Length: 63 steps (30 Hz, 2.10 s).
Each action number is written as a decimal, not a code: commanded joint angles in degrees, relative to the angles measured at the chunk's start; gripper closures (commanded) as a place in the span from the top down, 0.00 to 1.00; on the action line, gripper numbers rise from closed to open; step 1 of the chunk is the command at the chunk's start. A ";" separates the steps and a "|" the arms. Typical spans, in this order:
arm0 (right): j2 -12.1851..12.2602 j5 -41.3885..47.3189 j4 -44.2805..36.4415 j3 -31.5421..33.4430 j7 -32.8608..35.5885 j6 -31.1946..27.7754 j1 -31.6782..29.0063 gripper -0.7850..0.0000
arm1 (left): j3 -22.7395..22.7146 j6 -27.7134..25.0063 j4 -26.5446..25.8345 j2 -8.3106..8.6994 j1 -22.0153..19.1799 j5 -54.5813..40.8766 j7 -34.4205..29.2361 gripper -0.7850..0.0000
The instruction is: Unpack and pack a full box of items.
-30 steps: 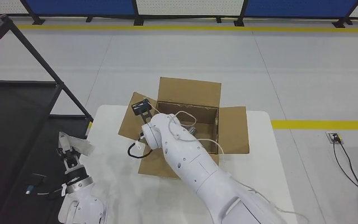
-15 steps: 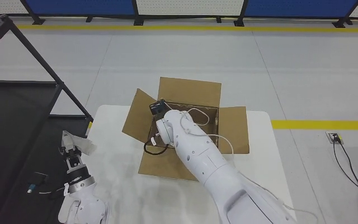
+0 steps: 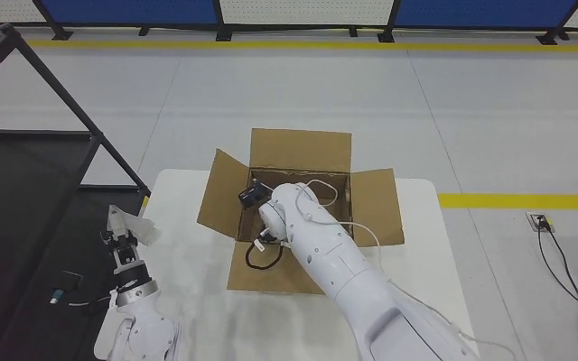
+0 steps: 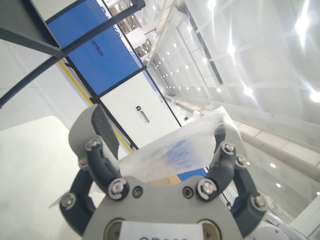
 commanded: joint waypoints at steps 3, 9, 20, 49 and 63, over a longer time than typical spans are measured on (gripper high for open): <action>0.53 -0.34 -2.41 0.09 0.70 -1.67 -1.20 1.00 | 0.10 0.05 0.16 -0.02 -0.19 0.17 -0.10 1.00; 1.04 -1.63 -9.22 -0.46 3.08 -2.04 -4.61 1.00 | 0.24 -0.16 0.69 -0.03 -0.58 0.13 -0.40 1.00; 2.29 -2.95 -21.08 1.47 3.57 2.88 -8.96 1.00 | -0.28 -0.99 1.36 -0.03 -0.61 -0.88 -0.34 1.00; 2.90 -8.07 -5.47 4.54 -6.38 5.12 -5.68 1.00 | 0.28 -0.25 1.19 -0.29 -0.49 -0.65 0.34 1.00; 3.54 -7.63 -6.07 4.76 -7.14 -2.23 -7.08 1.00 | 2.41 1.52 1.80 -0.59 -1.69 1.33 0.43 1.00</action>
